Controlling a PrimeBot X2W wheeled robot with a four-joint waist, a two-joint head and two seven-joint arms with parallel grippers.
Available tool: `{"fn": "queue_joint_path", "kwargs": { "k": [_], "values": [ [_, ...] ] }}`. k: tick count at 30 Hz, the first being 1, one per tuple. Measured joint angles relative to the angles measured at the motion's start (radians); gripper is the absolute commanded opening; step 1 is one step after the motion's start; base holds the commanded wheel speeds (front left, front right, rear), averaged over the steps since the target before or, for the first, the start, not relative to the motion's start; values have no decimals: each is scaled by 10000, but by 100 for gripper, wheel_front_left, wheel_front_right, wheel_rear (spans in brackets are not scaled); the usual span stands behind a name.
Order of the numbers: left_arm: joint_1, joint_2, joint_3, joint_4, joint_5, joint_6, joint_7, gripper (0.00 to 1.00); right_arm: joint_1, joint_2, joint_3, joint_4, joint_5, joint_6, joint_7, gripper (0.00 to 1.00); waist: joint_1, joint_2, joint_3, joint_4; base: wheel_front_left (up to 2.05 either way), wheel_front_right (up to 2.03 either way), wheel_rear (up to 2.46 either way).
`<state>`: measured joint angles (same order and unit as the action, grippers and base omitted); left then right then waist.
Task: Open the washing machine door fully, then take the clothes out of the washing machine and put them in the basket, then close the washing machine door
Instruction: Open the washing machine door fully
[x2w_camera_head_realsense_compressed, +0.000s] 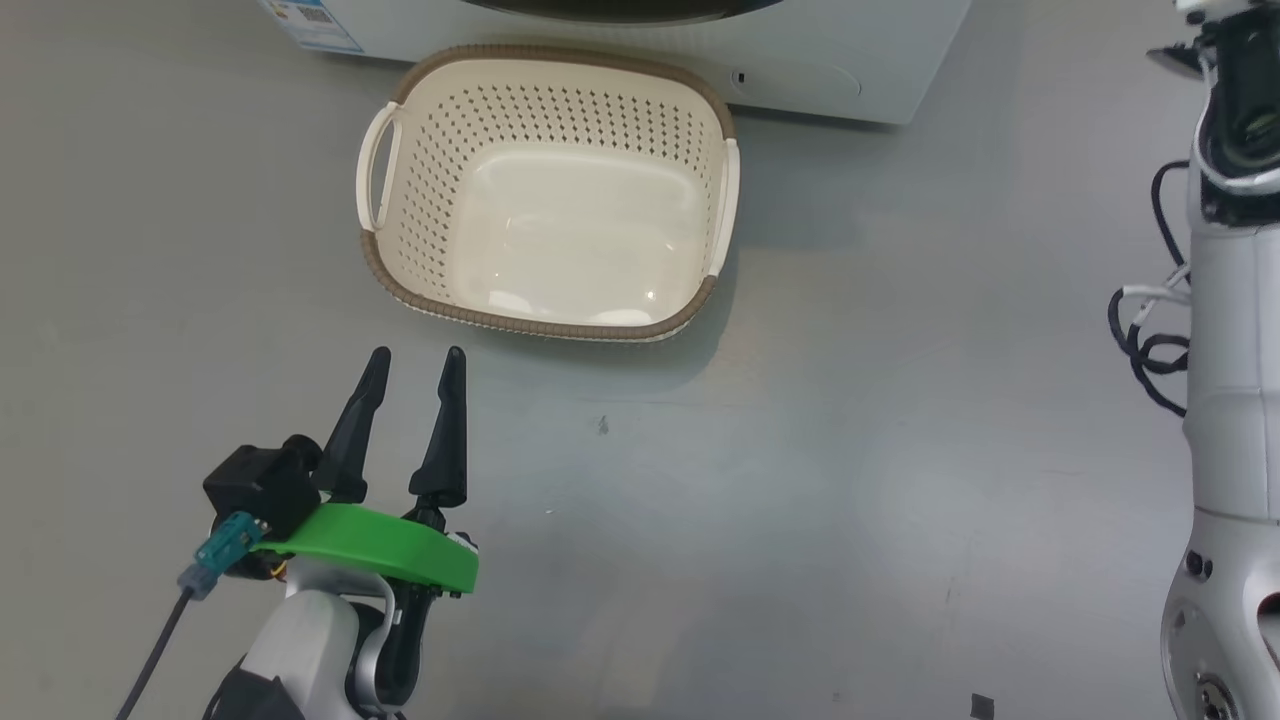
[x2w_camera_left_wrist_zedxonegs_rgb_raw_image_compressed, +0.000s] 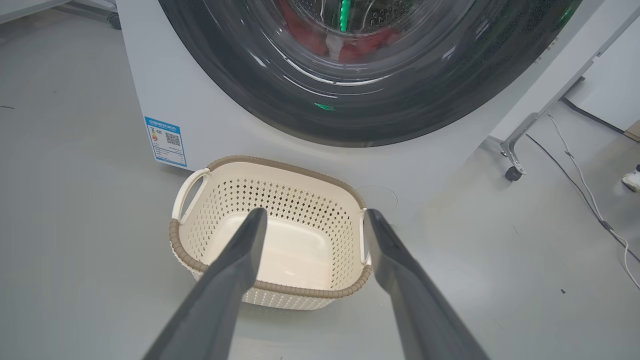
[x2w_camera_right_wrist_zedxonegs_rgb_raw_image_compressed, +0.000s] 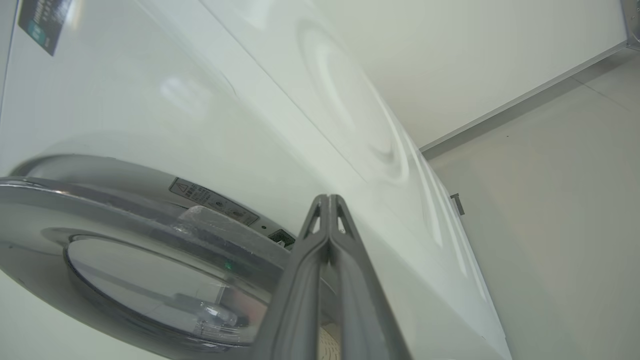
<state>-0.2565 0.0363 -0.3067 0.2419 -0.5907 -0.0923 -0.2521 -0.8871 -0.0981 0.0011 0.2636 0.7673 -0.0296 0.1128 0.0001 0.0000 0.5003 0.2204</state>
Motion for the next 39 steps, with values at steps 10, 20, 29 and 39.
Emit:
{"fn": "queue_joint_path", "kwargs": {
  "k": [10,20,29,39],
  "values": [
    [-477,-36,-104,36,-297,-13,0,100,-1519,-2,-357,648,928,-174,823,0,0,0,671,524,0,0,0],
    [-518,-65,-341,238,-692,-25,0,100,-2371,-4,-587,1530,1745,-232,1576,0,1,0,935,1037,0,0,0],
    [-538,-86,-336,380,-694,-25,0,100,-2959,38,-629,2146,2470,-199,2272,0,0,0,973,1239,0,0,0],
    [-561,-90,-525,479,-694,-27,0,100,-3551,44,-709,2661,3078,-167,2886,0,0,0,962,1343,0,0,0]
  ]
}}
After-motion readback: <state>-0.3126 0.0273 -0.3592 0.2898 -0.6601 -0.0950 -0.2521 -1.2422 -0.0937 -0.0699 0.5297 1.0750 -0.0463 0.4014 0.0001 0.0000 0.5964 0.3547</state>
